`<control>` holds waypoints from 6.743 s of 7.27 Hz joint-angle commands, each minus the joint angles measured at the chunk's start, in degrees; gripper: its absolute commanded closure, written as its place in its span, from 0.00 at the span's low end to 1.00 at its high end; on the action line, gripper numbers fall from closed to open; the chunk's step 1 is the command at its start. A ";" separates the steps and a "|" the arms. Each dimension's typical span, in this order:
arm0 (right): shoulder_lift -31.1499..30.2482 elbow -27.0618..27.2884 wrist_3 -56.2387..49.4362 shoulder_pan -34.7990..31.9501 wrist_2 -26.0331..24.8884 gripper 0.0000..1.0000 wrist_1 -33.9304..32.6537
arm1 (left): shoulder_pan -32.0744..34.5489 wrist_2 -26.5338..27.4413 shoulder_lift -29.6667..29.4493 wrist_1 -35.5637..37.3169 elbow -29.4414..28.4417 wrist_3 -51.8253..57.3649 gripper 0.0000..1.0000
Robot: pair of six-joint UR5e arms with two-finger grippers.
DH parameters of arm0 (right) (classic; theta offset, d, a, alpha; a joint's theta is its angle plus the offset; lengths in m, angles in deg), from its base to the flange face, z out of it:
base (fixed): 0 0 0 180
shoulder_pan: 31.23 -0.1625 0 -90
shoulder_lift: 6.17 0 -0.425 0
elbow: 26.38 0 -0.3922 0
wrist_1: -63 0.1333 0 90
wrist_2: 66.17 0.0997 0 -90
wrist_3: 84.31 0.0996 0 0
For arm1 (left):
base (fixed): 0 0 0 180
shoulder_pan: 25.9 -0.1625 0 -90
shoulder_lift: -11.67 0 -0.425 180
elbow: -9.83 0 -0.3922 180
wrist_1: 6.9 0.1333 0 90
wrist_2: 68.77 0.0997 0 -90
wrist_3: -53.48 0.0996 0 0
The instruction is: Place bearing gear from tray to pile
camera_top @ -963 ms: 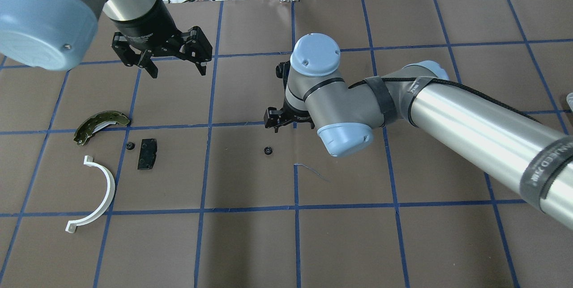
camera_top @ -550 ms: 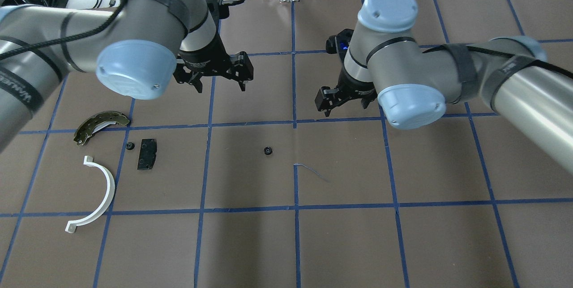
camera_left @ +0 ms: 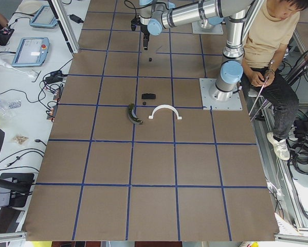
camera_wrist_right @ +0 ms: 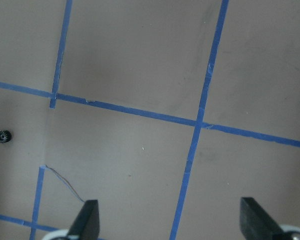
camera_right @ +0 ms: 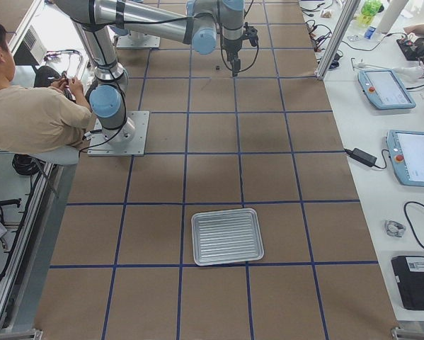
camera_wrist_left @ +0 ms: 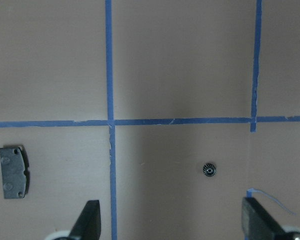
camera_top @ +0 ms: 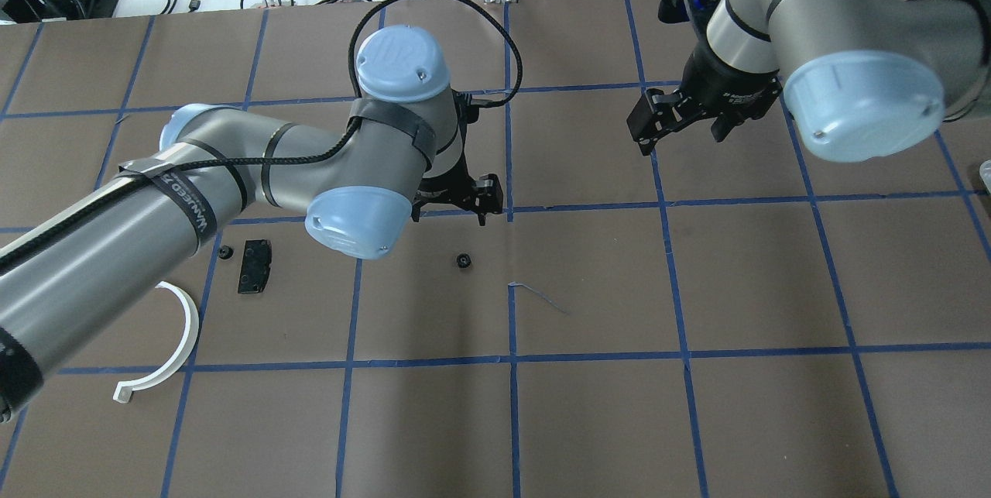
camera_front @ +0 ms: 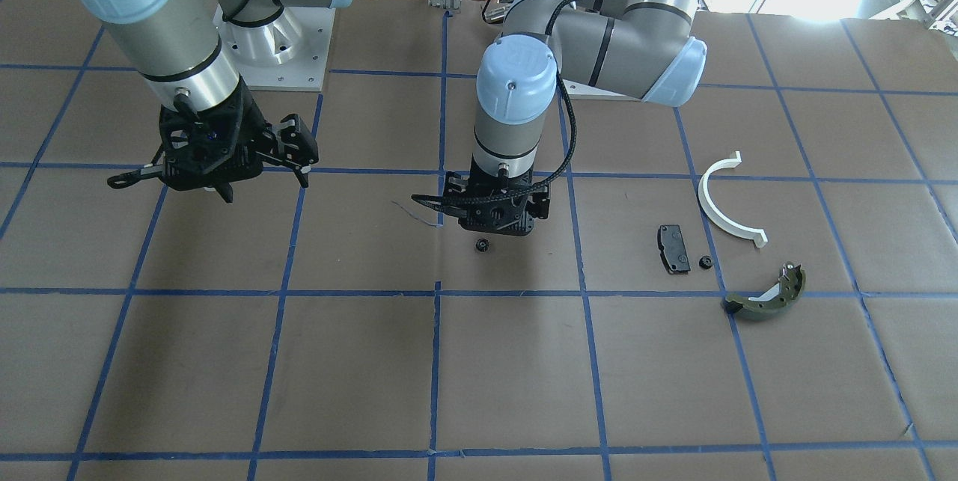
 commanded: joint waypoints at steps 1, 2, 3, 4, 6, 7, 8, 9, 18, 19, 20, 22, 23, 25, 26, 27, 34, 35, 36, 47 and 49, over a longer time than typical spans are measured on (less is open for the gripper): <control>-2.69 -3.21 0.79 -0.21 -0.85 0.00 5.98 | 0.24 0.08 -2.20 12.46 8.78 0.16 0.00; -3.04 -3.20 0.28 0.22 -0.77 0.00 8.41 | 0.24 0.08 -2.99 15.13 10.91 0.07 0.00; -3.13 -3.55 0.45 0.40 -0.77 0.00 10.52 | 0.24 -0.44 -3.69 18.55 11.45 0.51 0.00; -3.48 -4.51 0.88 0.75 -1.55 0.00 12.63 | 0.24 -0.44 -4.74 18.93 10.85 0.25 0.01; -3.57 -5.22 2.19 1.01 -5.25 0.00 13.54 | 0.24 -0.44 -5.80 20.25 10.40 0.51 0.02; -3.57 -4.79 5.51 0.93 -4.55 0.00 13.80 | 0.24 -0.44 -6.24 20.69 10.23 0.25 0.04; -3.66 -4.87 9.11 1.10 -4.72 0.00 14.06 | 0.24 -0.44 -6.51 21.65 10.14 1.03 0.17; -4.01 -4.96 9.15 1.10 -4.98 0.00 14.24 | 0.24 -0.44 -6.77 22.53 10.14 0.43 0.31; -4.28 -3.38 8.71 1.10 -5.24 0.00 14.24 | -0.28 -0.44 -4.77 22.63 9.27 1.12 0.82; -4.28 -3.38 8.71 1.10 -5.25 0.00 14.24 | -1.60 -0.18 -3.97 20.80 7.43 2.69 0.82; -4.37 -3.38 8.62 1.10 -5.08 0.00 14.24 | -4.31 -0.01 -2.40 14.60 5.33 4.54 0.82; -4.37 -3.38 8.62 1.10 -5.34 0.00 14.41 | -14.47 0.17 -0.10 9.02 4.51 14.96 0.82; -4.45 -3.38 8.62 1.10 -5.34 0.00 14.33 | -18.10 0.26 0.60 6.57 4.51 16.67 0.82; -4.45 -3.47 8.62 1.10 -5.34 0.00 14.24 | -23.81 6.90 2.62 1.63 5.21 18.43 0.82; -4.45 -3.47 8.71 1.10 -5.34 0.00 14.41 | -27.94 7.03 2.80 1.62 6.70 22.71 0.82; -4.45 -3.47 8.71 1.10 -5.34 0.00 14.41 | -31.98 7.11 3.15 1.62 8.02 24.66 0.82; -4.45 -4.26 8.71 1.10 -5.86 0.00 13.80 | -42.13 5.01 1.14 1.97 11.55 33.82 0.85; -4.54 -4.26 8.71 1.10 -5.86 0.00 13.80 | -42.21 3.87 1.05 1.89 11.63 33.82 0.84; -4.54 -4.26 8.71 1.10 -5.78 0.00 13.80 | -42.22 3.78 0.79 1.97 11.63 33.82 0.84; -4.45 -4.26 8.71 1.19 -5.87 0.00 13.89 | -24.32 1.40 13.78 -45.13 -21.69 17.71 0.00; -4.45 -4.26 8.71 1.19 -5.86 0.00 13.97 | -21.83 0.70 15.02 -44.80 -24.15 16.68 0.00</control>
